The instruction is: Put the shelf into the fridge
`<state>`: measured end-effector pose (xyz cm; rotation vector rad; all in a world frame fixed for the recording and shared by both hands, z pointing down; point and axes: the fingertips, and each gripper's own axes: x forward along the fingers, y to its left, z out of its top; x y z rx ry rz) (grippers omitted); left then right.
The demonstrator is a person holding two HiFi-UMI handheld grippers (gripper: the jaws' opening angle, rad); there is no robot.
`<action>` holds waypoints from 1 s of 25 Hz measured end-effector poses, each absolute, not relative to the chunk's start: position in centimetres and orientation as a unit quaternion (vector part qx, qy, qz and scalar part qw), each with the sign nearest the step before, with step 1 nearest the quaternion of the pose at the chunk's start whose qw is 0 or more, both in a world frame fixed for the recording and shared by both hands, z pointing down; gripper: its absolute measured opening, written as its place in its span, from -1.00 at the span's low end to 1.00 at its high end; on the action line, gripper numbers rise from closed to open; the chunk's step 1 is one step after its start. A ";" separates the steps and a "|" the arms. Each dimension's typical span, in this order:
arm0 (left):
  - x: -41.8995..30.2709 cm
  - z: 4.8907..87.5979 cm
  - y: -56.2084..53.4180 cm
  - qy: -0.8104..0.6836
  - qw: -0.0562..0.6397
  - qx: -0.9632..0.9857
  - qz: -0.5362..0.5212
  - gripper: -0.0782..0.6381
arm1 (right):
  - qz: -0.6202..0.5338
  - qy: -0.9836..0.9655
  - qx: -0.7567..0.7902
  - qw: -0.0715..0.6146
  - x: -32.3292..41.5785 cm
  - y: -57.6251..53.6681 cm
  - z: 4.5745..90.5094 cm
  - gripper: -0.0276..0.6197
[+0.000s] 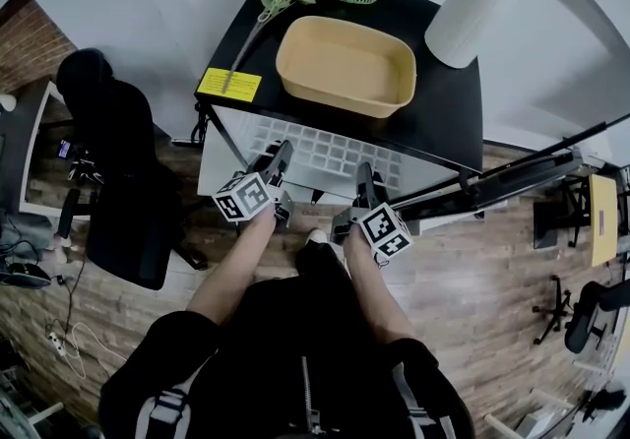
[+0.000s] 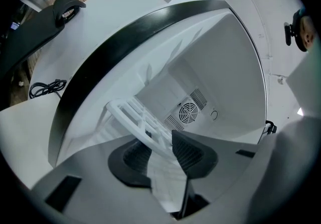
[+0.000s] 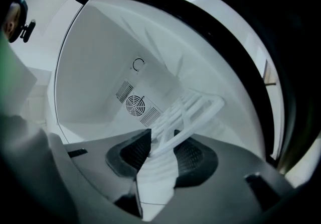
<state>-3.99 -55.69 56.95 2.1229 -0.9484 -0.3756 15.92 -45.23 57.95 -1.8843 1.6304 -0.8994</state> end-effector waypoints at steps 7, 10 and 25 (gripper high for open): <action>-3.8 57.3 -56.4 -0.376 0.386 0.829 -0.149 -0.41 | -0.330 0.593 -0.694 0.243 16.3 -45.9 58.2 -0.47; -3.5 57.3 -57.0 -0.377 0.387 0.828 -0.150 -0.41 | -0.329 0.592 -0.694 0.243 16.6 -46.5 58.1 -0.47; -3.2 57.1 -57.4 -0.361 0.392 0.831 -0.158 -0.38 | -0.338 0.589 -0.694 0.240 16.9 -47.1 58.1 -0.44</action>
